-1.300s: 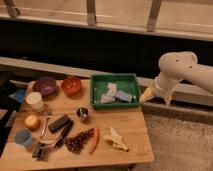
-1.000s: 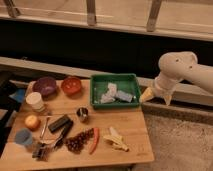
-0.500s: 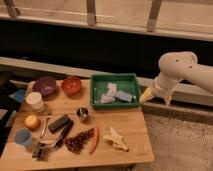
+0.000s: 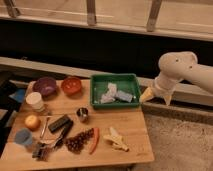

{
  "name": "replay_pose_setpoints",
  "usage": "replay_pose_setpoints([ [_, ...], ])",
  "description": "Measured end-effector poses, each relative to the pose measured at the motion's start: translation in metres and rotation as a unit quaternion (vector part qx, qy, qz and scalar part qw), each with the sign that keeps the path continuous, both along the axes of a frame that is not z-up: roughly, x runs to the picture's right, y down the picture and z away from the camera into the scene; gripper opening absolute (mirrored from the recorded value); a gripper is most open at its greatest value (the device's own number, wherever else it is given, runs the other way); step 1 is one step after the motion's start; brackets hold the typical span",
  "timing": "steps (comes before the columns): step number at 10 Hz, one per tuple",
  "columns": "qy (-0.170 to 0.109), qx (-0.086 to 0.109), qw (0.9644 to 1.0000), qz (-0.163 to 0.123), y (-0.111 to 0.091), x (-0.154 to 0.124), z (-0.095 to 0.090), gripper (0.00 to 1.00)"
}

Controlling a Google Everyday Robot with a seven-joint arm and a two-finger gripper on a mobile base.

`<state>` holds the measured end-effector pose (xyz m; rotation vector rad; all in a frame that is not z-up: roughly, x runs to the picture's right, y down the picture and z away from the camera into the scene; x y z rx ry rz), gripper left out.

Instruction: Stack bowls on top of each other

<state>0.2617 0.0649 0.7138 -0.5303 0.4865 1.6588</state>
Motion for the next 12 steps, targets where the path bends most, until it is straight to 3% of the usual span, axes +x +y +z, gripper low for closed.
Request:
replay_pose_setpoints([
  [7,-0.001,0.001,1.0,-0.003,0.001,0.0,-0.001,0.8],
  [9,-0.011,0.015,0.9992,-0.035,-0.005,-0.01,-0.009,0.8],
  [12,-0.041,0.046,0.9937,-0.094,-0.026,-0.078,-0.021,0.8],
])
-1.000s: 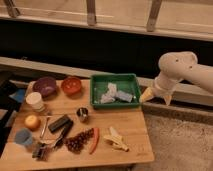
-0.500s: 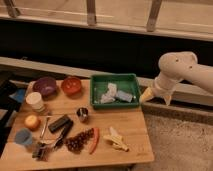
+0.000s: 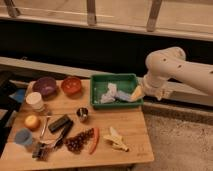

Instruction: Stack bowls on top of each other

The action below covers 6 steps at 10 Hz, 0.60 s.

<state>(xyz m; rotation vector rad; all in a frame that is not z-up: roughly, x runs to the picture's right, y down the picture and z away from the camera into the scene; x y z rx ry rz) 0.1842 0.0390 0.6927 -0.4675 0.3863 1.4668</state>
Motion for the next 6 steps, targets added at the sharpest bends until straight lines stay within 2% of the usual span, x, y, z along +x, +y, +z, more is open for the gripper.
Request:
replay_pose_setpoints([
  [2,-0.019,0.014,0.9994,-0.024,-0.012,-0.044,-0.004,0.8],
  [3,-0.037,0.025,0.998,-0.044,-0.022,-0.083,-0.009,0.8],
  [4,-0.048,0.032,0.9968,-0.056,-0.026,-0.104,-0.013,0.8],
  [5,-0.056,0.036,0.9958,-0.063,-0.028,-0.119,-0.016,0.8],
  [6,-0.054,0.036,0.9959,-0.063,-0.028,-0.116,-0.015,0.8],
])
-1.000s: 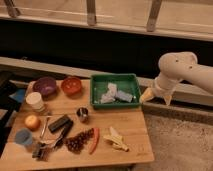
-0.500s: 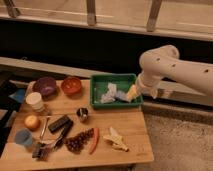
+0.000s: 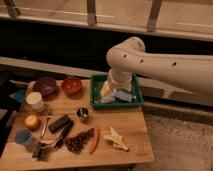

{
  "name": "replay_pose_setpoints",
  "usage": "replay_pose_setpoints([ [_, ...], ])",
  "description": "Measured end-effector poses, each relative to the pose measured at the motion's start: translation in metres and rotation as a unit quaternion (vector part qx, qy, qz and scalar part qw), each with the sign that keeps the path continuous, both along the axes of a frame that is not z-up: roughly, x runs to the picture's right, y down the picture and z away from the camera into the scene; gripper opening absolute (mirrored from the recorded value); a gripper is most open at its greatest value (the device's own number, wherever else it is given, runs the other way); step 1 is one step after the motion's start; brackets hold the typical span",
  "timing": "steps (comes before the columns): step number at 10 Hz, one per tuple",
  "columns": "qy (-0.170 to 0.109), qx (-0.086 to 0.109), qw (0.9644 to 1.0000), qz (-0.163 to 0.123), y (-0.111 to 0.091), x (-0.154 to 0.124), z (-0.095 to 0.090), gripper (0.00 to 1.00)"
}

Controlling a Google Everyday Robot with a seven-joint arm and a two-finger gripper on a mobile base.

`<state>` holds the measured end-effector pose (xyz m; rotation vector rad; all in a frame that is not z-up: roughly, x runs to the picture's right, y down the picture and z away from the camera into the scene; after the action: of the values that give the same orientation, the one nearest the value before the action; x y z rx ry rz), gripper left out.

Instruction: Stack bowls on top of each other

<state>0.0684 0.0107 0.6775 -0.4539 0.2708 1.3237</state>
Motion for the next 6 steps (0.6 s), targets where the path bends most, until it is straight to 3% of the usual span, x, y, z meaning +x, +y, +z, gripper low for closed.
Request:
replay_pose_setpoints([
  [3,0.002,-0.001,1.0,-0.001,0.001,-0.002,0.001,0.8],
  [6,0.001,0.016,0.9994,-0.032,-0.014,-0.014,0.006,0.8],
])
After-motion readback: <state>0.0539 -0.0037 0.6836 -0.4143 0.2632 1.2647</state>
